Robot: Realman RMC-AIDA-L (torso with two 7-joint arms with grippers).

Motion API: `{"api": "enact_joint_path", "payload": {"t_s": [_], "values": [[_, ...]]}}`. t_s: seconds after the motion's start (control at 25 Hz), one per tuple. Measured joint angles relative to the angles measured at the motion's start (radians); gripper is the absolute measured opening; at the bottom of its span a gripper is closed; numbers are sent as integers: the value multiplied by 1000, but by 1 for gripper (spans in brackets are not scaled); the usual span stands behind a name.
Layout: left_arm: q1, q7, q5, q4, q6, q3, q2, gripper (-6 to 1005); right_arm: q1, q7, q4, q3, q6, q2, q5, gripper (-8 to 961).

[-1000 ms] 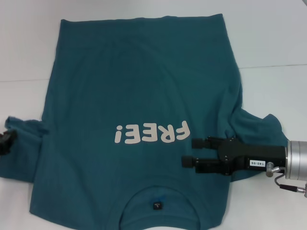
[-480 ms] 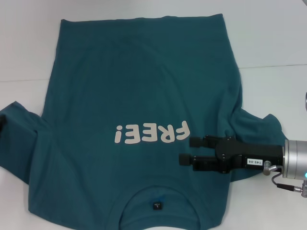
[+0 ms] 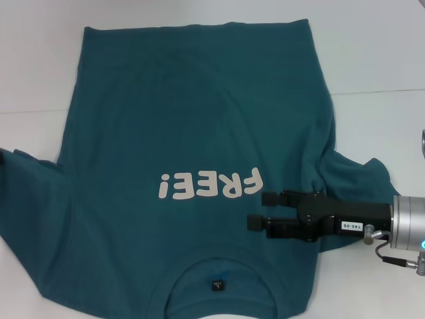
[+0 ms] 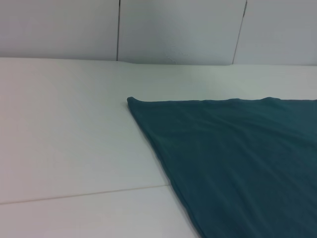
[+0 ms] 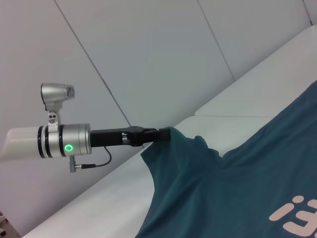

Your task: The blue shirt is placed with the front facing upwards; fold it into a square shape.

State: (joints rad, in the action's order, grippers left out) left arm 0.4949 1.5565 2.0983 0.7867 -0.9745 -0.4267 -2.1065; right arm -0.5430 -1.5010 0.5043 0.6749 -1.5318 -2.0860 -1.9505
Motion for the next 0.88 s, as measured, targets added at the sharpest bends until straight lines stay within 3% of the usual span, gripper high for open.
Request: {"api": "enact_joint_path", "payload": {"t_s": [0.2, 0.56, 0.88], "values": [[-5, 7, 0, 26, -3, -15, -6, 31, 0, 0, -3, 0, 2, 0, 0, 915], [-34, 61, 0, 72, -37, -64, -42, 31, 2, -1, -11, 0, 2, 0, 1, 915], [-45, 130, -32, 108, -193, -97, -55, 31, 3, -1, -9, 7, 1, 2, 1, 916]]}}
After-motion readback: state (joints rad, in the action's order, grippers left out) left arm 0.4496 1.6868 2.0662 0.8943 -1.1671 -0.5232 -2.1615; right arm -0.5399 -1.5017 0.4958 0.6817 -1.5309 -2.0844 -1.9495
